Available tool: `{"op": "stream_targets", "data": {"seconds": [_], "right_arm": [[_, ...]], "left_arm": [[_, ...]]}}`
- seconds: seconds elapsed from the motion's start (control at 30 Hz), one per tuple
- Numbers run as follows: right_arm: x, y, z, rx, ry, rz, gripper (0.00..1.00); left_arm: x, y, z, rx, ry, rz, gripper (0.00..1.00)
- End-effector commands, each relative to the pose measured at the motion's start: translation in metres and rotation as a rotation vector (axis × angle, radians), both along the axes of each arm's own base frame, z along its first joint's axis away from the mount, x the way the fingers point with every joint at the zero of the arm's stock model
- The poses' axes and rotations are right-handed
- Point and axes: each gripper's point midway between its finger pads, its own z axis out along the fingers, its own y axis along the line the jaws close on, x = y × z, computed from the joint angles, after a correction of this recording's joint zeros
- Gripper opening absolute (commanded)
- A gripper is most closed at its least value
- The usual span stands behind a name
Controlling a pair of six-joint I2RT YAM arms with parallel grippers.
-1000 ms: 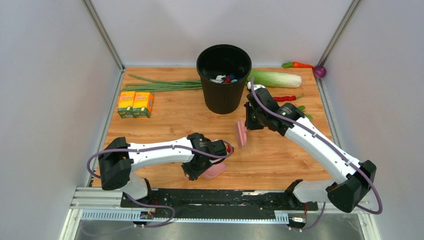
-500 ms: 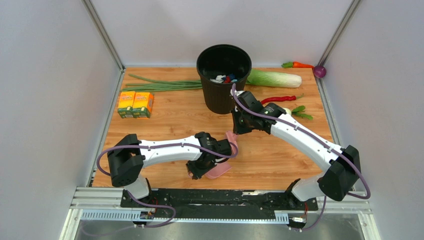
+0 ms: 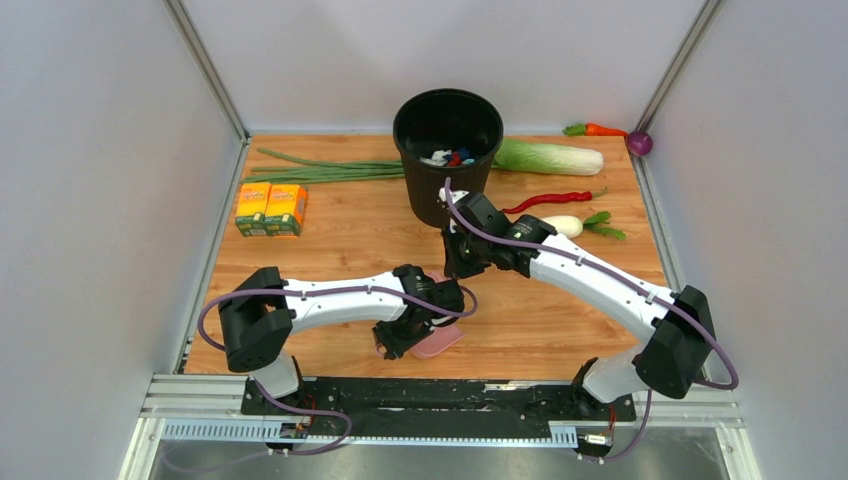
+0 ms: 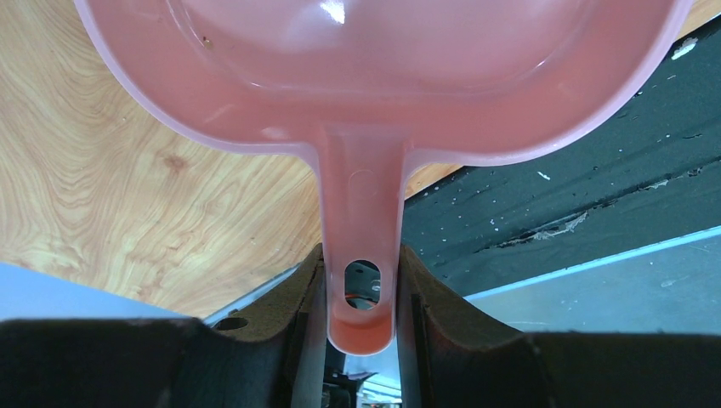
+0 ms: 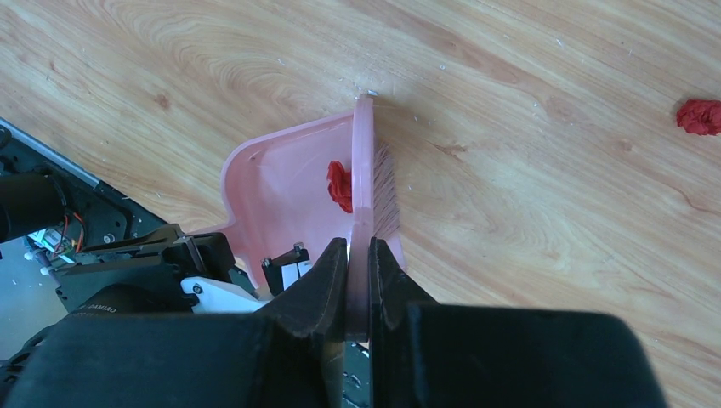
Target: Sweep away the paper scraps from the table
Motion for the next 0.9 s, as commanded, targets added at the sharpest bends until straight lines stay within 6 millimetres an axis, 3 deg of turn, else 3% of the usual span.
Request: {"op": "stream_targets", "data": {"seconds": [0.0,0.43,0.87], "right_arm": [[-0.011,0.013,0.008,0.074,0.038,0.009,0.00],[-0.043,0.011,0.033,0.216,0.050,0.102,0.00],[-0.034,-0.021,0.055,0.196,-0.073,-0.004,0.00]], "left_arm": [[0.004,-0.013,0.000,-0.042,-0.002,-0.040,0.00],[0.008,-0.015,0.004,-0.071,-0.035,-0.019,0.00],[0.006,-0.015,-0.003,-0.135,-0.066,0.041,0.00]]}}
